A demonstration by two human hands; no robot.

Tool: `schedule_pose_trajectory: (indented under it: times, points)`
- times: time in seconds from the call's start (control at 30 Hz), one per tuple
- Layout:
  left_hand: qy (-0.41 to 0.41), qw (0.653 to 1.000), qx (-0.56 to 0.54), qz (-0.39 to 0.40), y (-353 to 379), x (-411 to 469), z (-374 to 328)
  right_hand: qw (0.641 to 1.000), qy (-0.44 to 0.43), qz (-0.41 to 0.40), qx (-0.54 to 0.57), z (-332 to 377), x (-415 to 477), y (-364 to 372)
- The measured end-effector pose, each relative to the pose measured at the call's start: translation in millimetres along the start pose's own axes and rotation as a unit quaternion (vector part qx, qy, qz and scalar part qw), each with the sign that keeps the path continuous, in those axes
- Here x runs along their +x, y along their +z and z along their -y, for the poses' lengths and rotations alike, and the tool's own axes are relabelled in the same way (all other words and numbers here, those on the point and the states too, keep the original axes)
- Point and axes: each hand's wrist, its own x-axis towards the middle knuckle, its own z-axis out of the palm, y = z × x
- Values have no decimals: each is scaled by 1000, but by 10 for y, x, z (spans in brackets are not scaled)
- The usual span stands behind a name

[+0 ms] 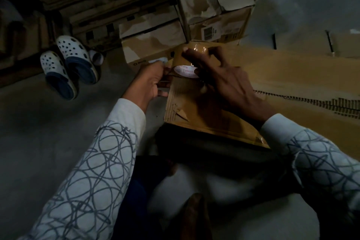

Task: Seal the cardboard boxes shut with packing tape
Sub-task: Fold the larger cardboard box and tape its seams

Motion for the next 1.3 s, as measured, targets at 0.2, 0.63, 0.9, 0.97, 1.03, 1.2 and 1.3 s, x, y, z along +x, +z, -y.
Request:
schedule_pose_trajectory:
  times: [0.2, 0.63, 0.9, 0.97, 1.03, 1.2, 1.3]
  points:
    - [-14, 1000, -3, 5, -52, 11, -1, 999, 8, -14, 29, -39, -2, -4]
    - [-43, 999, -5, 6, 35, 111, 185, 998, -12, 38, -51, -19, -36, 30]
    - [-126, 980, -141, -56, 110, 94, 323, 997, -13, 41, -63, 6, -32, 87]
    - [-136, 975, -168, -49, 134, 56, 316, 997, -14, 41, -63, 8, -21, 86]
    - [-113, 977, -178, -26, 153, 130, 409, 997, -11, 39, -60, 12, -18, 85]
    - [14, 984, -57, -169, 240, 278, 824, 998, -5, 30, -63, 40, -27, 70]
    - [205, 952, -6, -227, 498, -67, 970, 997, -12, 24, -67, 39, -24, 62]
